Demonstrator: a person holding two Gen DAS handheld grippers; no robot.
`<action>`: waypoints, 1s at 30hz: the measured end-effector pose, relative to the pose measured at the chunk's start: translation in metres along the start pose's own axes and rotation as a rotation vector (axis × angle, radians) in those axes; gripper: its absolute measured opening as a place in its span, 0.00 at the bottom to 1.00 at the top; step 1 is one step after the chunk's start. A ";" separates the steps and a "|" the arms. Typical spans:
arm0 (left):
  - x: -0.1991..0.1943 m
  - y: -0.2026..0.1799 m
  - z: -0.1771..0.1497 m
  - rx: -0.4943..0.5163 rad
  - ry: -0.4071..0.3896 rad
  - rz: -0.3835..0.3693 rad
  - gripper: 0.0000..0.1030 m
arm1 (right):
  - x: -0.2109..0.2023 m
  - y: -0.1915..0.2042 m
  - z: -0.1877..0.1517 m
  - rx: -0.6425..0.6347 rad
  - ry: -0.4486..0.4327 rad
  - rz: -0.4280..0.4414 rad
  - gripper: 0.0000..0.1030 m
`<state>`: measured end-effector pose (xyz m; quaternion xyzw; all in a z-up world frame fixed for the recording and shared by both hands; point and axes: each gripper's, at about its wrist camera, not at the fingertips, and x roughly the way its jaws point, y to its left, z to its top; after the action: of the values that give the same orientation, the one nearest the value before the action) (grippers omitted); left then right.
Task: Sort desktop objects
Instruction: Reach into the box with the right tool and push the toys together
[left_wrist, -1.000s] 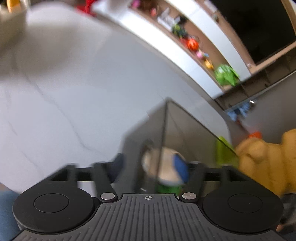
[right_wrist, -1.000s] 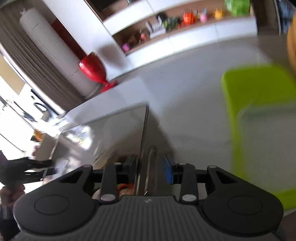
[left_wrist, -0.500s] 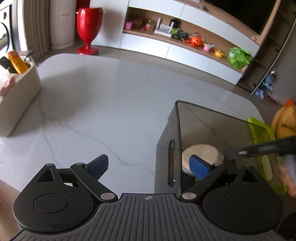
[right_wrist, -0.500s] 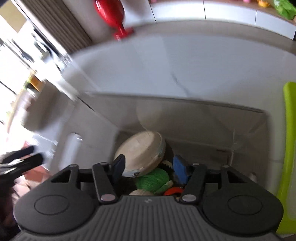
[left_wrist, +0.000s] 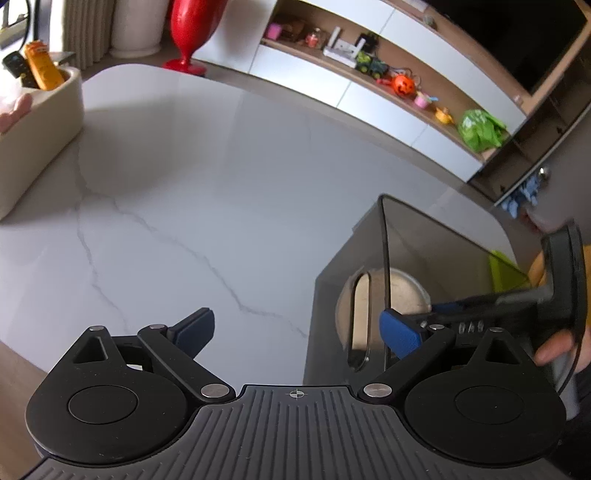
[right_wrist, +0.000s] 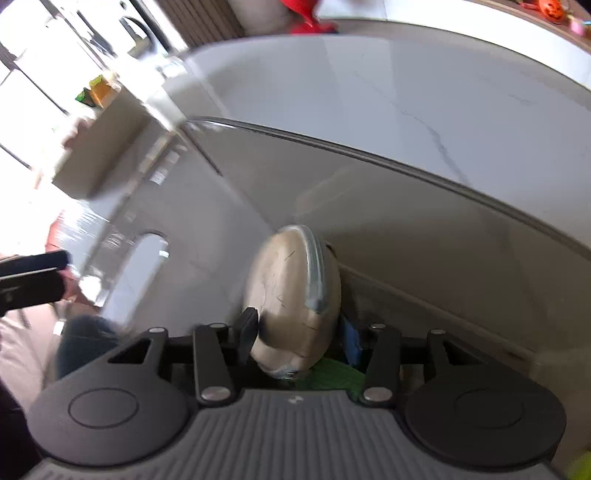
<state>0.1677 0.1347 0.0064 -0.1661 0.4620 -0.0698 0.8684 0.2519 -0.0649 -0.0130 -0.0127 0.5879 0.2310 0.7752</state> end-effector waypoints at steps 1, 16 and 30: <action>-0.001 0.001 -0.001 0.004 -0.001 0.000 0.96 | -0.005 -0.003 0.001 0.023 0.017 -0.033 0.57; -0.003 0.009 -0.003 -0.043 -0.010 -0.021 0.97 | 0.015 -0.030 -0.019 0.178 0.263 0.002 0.60; 0.007 0.012 -0.002 -0.056 0.005 -0.042 0.97 | -0.067 -0.016 -0.035 -0.073 0.169 -0.207 0.61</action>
<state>0.1694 0.1430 -0.0044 -0.2000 0.4623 -0.0754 0.8606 0.2126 -0.1128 0.0336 -0.1208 0.6379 0.1691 0.7416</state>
